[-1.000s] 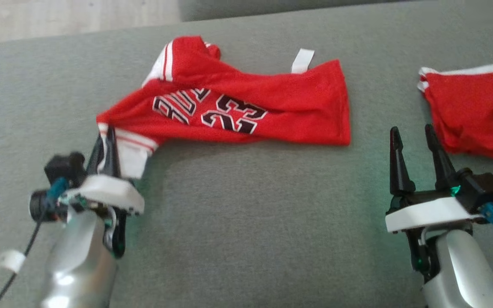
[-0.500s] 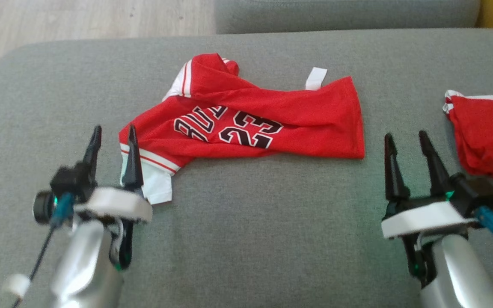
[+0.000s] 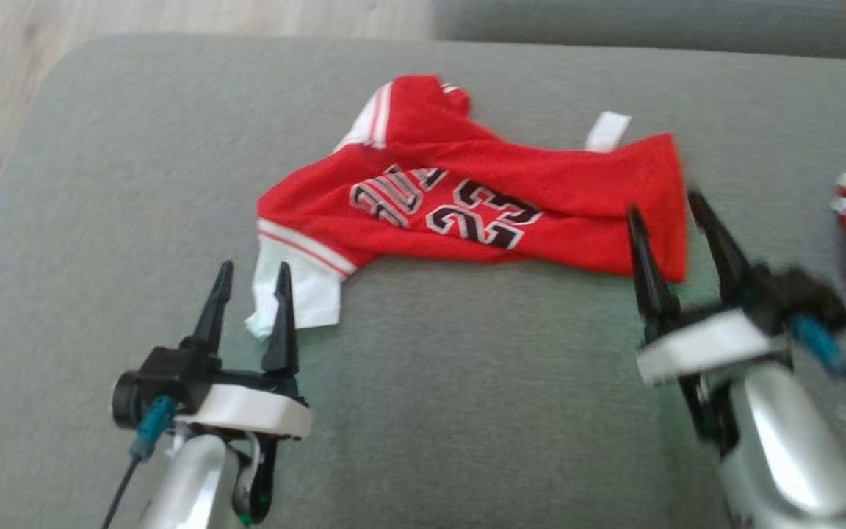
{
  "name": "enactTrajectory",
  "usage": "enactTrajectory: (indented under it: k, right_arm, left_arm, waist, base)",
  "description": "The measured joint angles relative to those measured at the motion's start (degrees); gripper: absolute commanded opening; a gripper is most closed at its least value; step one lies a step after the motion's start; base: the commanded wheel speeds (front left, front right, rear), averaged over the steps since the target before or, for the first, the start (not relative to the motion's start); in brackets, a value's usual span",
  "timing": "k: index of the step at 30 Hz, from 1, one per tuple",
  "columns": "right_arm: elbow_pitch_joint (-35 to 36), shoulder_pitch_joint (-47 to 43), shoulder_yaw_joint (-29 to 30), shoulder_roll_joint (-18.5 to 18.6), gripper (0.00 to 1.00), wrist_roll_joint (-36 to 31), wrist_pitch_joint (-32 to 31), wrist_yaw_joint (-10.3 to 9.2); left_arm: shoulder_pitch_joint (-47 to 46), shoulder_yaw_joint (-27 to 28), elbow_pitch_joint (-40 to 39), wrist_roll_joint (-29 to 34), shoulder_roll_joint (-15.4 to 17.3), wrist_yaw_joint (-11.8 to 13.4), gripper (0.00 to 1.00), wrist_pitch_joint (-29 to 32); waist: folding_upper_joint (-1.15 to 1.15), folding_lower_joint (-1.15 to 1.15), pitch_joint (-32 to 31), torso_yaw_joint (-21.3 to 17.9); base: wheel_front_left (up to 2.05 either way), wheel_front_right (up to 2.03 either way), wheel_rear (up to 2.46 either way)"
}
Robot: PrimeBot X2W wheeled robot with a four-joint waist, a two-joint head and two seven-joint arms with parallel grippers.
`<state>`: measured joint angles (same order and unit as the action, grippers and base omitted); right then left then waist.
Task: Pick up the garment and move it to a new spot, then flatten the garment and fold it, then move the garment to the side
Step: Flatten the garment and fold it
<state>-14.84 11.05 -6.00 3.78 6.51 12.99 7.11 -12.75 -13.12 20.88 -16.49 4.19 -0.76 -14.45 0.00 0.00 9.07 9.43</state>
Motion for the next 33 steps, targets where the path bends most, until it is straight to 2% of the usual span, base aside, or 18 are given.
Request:
enactTrajectory:
  k: [5,11,16,20,27,28,29,33]
  right_arm:
    - [-1.1,13.5,-10.8,6.6,1.00,-0.4,-6.1,0.00]
    - [-10.6,25.9,-25.9,13.9,1.00,5.8,-10.9,0.00]
    - [-18.2,34.9,-38.3,18.6,1.00,9.6,-12.5,0.00]
    - [-23.9,41.0,-44.7,20.6,1.00,10.8,-12.6,0.00]
    - [-32.6,46.7,-51.6,21.0,1.00,12.3,-11.9,0.00]
    - [-33.7,47.4,-52.1,21.0,0.67,12.3,-11.6,0.00]
    - [-34.9,48.1,-52.1,20.9,0.00,12.3,-10.9,0.00]
    - [-38.8,50.9,-50.8,20.5,0.00,13.3,-8.2,0.00]
  left_arm:
    - [-1.5,-1.9,-0.1,0.0,-1.2,-1.0,1.00,0.0]
    - [-3.6,-5.1,0.1,-1.3,-1.6,-1.6,1.00,0.0]
    - [-4.3,-9.5,-0.1,-5.2,-1.7,-0.7,1.00,0.0]
    - [-5.7,-12.3,-0.9,-7.6,-1.8,0.4,1.00,0.0]
    - [-6.2,-15.4,-1.6,-10.4,-1.9,1.9,1.00,0.0]
    - [-6.3,-15.7,-1.7,-10.4,-1.9,2.2,1.00,0.0]
    - [-6.5,-16.1,-1.8,-10.8,-1.9,2.4,1.00,0.0]
    - [-7.0,-16.5,-2.0,-11.3,-2.0,2.8,1.00,0.0]
  waist:
    - [0.00,0.00,3.0,4.6]
    - [0.00,0.01,6.1,10.1]
    - [0.00,0.01,8.7,14.3]
    - [0.00,0.01,10.8,17.1]
    - [0.00,0.00,13.9,20.8]
    - [0.00,0.01,14.3,21.2]
    - [0.00,0.01,14.6,21.6]
    - [0.00,0.01,14.9,22.2]
  base:
    - [0.00,0.00,0.00]
    - [0.00,0.00,0.00]
    - [0.00,0.00,0.00]
    - [0.00,0.00,0.00]
    - [0.00,0.00,0.00]
    - [0.00,0.00,0.00]
    - [0.00,0.00,0.00]
    - [0.00,0.00,0.00]
